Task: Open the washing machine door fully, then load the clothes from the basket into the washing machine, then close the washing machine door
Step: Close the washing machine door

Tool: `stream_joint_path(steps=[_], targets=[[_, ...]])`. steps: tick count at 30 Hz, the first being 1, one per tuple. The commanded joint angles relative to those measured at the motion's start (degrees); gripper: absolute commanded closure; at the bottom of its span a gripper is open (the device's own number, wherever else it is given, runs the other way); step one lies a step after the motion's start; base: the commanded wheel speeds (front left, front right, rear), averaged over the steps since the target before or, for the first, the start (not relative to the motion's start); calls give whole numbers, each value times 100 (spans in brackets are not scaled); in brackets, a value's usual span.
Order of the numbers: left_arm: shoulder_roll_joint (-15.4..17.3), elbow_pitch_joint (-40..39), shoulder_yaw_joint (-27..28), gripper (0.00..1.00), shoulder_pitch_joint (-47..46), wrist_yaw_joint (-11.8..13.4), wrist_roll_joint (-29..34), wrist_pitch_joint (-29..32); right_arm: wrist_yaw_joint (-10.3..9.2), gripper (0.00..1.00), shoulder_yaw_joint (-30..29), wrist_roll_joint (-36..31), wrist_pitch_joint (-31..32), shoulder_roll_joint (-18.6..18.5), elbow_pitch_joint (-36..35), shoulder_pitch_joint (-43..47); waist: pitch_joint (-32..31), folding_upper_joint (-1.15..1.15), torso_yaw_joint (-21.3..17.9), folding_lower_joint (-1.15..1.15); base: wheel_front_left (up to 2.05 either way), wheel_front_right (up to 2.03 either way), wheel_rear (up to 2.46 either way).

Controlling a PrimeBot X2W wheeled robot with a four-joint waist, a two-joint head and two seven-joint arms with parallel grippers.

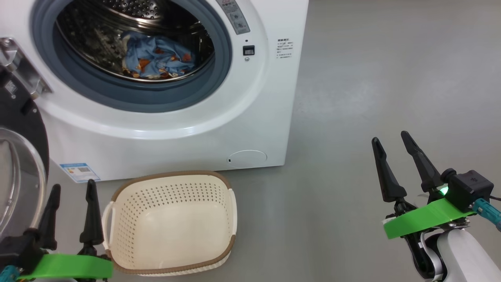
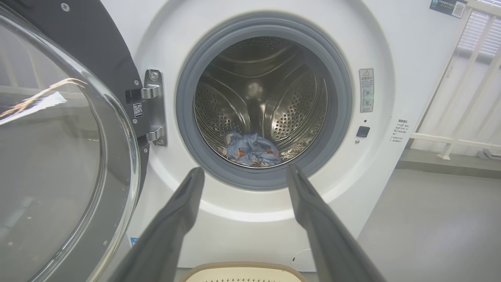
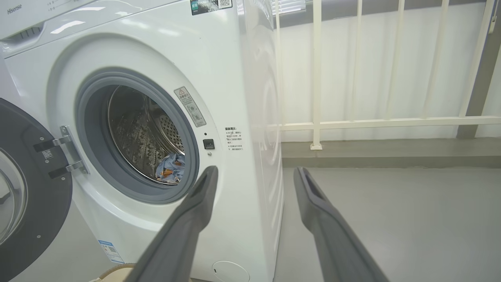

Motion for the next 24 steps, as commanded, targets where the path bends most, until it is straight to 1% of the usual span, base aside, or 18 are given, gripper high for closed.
stream_joint_path(steps=[1,8,18,24], targets=[[131,-71,162,0,-123,-28,29,-37,26,0,121,69,-46,-74,-117,61,-15,0,74,0,0,0,0],[102,-43,172,0,-119,-28,28,-37,26,0,166,112,-46,-106,-72,65,-67,0,349,0,0,0,0],[45,73,220,0,-59,18,96,-37,26,0,256,184,-46,-126,-1,87,-237,0,1028,0,0,0,0],[36,115,246,0,-66,122,151,-37,26,0,308,232,-46,-112,52,111,-284,0,1452,0,0,0,0]])
